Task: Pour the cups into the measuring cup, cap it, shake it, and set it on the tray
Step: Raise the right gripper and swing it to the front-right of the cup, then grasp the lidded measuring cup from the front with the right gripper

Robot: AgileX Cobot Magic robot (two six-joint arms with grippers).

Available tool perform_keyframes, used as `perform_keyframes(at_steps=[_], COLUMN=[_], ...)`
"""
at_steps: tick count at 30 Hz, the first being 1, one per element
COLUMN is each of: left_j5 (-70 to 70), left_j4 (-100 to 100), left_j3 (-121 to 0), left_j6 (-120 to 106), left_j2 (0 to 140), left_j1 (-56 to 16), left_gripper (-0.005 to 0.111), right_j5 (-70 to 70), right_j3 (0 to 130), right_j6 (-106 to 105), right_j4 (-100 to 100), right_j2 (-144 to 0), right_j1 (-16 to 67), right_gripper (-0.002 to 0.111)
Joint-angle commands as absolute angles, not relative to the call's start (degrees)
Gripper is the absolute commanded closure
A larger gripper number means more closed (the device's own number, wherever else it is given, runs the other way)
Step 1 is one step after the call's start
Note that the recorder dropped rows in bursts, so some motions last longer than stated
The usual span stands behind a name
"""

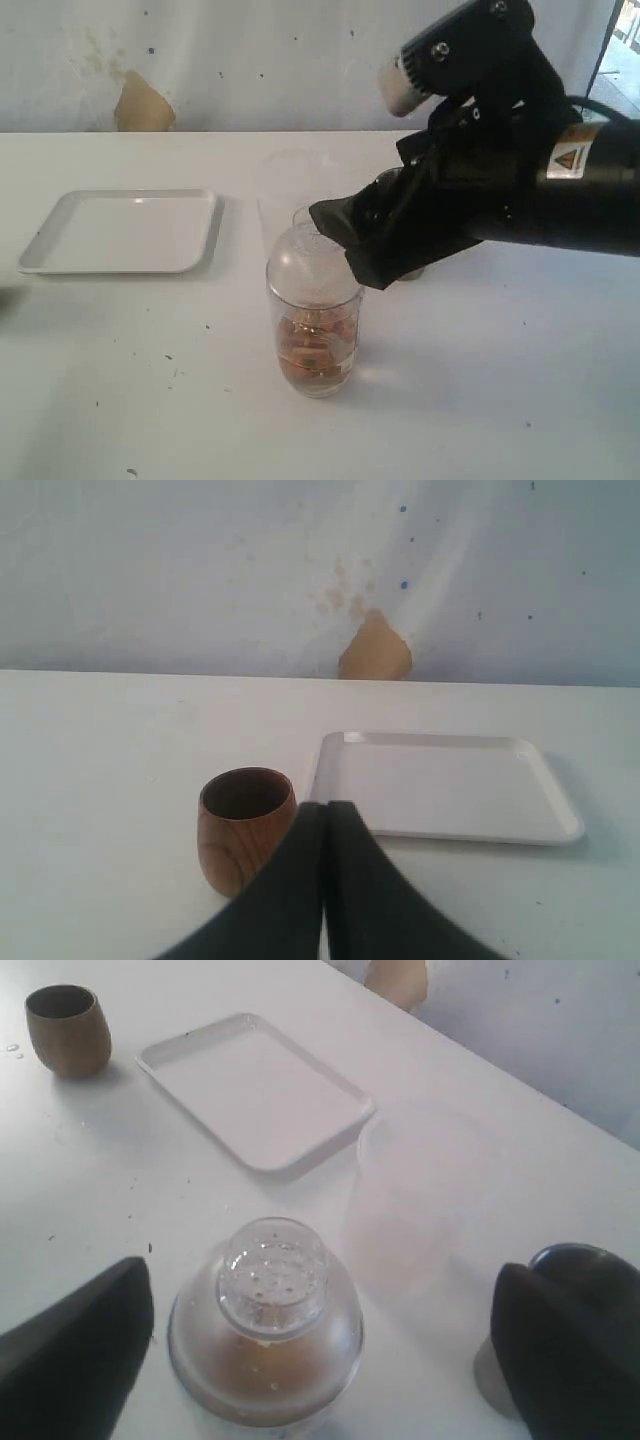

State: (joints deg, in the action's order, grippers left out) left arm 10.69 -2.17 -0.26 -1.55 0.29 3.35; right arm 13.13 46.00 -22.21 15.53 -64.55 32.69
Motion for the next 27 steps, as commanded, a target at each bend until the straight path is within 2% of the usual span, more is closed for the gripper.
perform_keyframes(at_steps=[1,2,9,11,17,22,27], left_j5=[10.2,10.2,10.2,10.2,10.2,10.2,10.2], left_j4=[-2.5,-2.5,-2.5,-2.5,-2.5,-2.5,-2.5], left_j3=[0.0,0.0,0.0,0.0,0.0,0.0,0.0], left_j6=[-1.5,-1.5,-1.5,-1.5,-1.5,-1.5,-1.5], left_j2=[0.0,0.0,0.0,0.0,0.0,0.0,0.0], left_j1=[3.3,3.3,3.3,3.3,3.3,3.3,3.3], left_gripper=[0.106,0.106,0.106,0.106,0.106,0.106,0.106], right_j5=[12.3,12.5,14.4,8.5,-21.9,-25.8,-32.3], right_j3=[44.8,44.8,43.5,40.0,23.7,21.3,21.3], right_j6=[-21.8,-21.8,-21.8,-21.8,-11.1,1.8,5.3], right_j4=[16.0,16.0,15.9,16.0,14.0,-5.2,-4.4], right_j2=[-66.0,-66.5,-67.8,-66.6,-63.7,-69.7,-78.2], right_j1=[33.0,33.0,33.0,33.3,34.9,37.4,37.6], right_gripper=[0.011,0.004,0.003,0.003,0.003,0.003,0.003])
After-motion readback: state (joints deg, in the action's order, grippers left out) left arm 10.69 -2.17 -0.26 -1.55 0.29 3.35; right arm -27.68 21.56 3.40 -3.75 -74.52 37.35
